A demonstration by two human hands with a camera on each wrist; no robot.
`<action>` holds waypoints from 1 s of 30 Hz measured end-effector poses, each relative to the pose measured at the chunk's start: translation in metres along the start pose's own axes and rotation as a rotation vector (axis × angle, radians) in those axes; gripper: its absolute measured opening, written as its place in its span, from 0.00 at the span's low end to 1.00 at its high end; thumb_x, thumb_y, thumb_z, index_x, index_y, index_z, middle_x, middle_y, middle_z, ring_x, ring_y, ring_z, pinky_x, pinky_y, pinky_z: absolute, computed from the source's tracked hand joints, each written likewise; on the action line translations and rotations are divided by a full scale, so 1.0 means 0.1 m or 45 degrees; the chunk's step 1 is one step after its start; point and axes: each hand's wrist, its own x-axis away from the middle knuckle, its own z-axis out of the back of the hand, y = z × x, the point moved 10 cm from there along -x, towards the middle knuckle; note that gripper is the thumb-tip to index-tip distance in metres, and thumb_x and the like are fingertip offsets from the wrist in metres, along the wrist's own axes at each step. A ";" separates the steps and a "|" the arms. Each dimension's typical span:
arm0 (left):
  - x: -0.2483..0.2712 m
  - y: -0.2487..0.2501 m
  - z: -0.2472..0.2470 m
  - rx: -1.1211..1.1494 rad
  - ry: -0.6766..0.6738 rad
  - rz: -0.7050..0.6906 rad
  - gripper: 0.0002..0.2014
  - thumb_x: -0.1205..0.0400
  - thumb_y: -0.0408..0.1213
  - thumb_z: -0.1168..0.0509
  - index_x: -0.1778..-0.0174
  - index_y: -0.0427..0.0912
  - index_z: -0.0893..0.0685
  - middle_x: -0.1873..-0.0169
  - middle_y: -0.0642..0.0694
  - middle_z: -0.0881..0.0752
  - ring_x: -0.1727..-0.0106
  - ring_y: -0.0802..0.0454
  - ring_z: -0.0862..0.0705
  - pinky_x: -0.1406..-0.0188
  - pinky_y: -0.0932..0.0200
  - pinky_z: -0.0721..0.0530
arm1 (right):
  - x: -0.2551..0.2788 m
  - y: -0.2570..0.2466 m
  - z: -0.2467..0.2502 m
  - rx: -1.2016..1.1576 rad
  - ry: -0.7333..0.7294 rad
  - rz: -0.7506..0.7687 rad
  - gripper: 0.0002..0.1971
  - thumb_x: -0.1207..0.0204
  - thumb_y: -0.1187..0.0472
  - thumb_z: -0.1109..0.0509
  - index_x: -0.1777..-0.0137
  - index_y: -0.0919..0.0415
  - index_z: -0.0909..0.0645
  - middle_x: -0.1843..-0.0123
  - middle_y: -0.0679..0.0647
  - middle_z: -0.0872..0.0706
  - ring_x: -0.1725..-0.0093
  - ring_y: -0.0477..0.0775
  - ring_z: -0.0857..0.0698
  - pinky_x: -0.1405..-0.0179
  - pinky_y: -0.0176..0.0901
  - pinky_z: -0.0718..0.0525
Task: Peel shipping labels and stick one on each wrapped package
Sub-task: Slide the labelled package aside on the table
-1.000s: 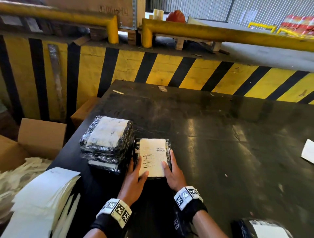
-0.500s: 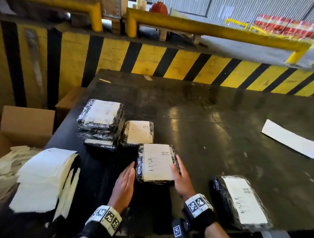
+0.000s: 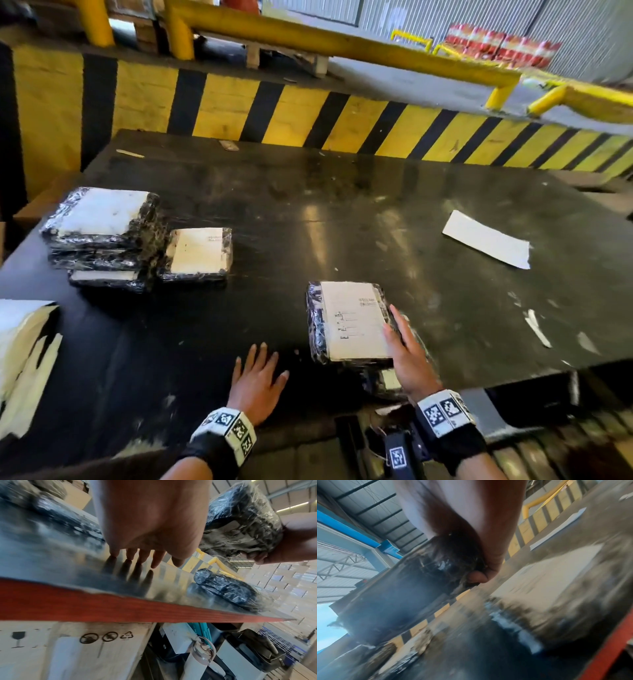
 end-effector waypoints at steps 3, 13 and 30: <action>-0.06 0.30 -0.19 -0.057 -0.044 0.073 0.38 0.19 0.66 0.62 0.16 0.49 0.52 0.16 0.40 0.60 0.16 0.44 0.64 0.19 0.43 0.64 | -0.11 0.18 0.43 -0.004 -0.028 -0.038 0.20 0.19 0.48 0.36 0.29 0.29 0.33 0.25 0.47 0.25 0.28 0.48 0.23 0.24 0.54 0.28; -0.03 0.40 -0.39 -0.148 0.045 0.240 0.35 0.15 0.60 0.58 0.17 0.49 0.64 0.18 0.39 0.67 0.17 0.45 0.68 0.19 0.44 0.65 | -0.35 0.63 1.02 0.095 -0.250 -0.138 0.23 0.17 0.50 0.39 0.24 0.34 0.39 0.25 0.49 0.26 0.32 0.49 0.21 0.28 0.54 0.25; -0.09 0.52 -0.15 0.105 0.133 0.192 0.32 0.16 0.55 0.44 0.18 0.48 0.43 0.16 0.40 0.47 0.15 0.44 0.50 0.17 0.44 0.46 | -0.36 0.01 0.68 1.040 -0.145 0.416 0.43 0.29 0.27 0.64 0.20 0.49 0.39 0.20 0.54 0.35 0.21 0.55 0.39 0.24 0.53 0.39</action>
